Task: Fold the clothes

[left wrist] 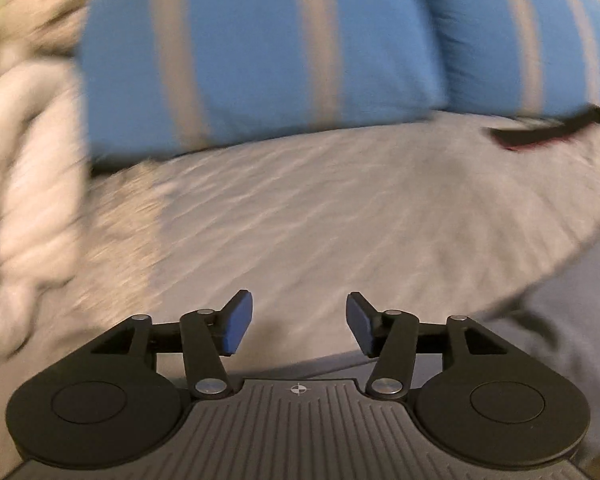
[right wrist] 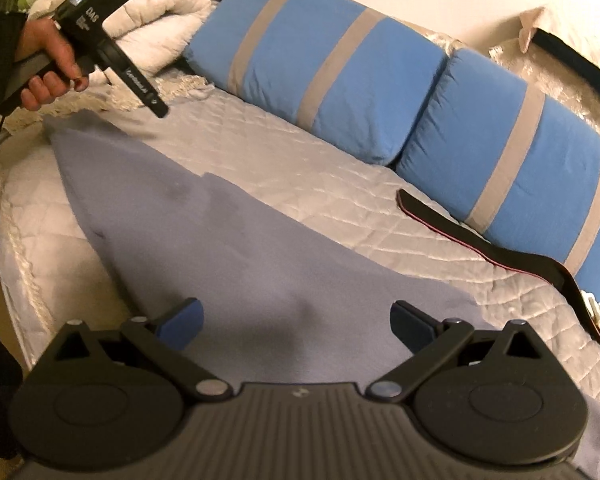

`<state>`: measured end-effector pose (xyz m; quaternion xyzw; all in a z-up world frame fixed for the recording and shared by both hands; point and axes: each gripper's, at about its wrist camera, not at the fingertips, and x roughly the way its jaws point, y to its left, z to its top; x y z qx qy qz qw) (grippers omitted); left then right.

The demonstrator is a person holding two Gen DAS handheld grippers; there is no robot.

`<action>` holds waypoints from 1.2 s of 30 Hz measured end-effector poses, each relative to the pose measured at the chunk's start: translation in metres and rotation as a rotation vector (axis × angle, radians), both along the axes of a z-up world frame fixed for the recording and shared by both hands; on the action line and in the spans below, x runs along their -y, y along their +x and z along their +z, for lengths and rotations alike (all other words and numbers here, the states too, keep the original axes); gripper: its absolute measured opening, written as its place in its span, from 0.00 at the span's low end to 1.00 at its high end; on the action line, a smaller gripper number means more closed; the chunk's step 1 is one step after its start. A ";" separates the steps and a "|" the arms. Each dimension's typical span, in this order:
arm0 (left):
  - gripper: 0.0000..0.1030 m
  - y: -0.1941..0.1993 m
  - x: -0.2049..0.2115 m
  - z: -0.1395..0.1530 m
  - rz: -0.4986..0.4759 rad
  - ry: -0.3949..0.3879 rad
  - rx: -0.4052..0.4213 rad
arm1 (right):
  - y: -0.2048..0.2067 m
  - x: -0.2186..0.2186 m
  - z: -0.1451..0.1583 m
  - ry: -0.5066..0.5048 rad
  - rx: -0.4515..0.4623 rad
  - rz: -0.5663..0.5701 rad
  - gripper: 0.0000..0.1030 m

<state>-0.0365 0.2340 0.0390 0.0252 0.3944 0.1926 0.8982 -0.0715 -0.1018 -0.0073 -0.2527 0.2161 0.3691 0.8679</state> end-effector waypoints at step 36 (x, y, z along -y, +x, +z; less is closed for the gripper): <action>0.05 -0.050 -0.111 -0.025 0.427 -0.171 0.007 | -0.018 -0.011 0.001 -0.005 0.000 0.085 1.00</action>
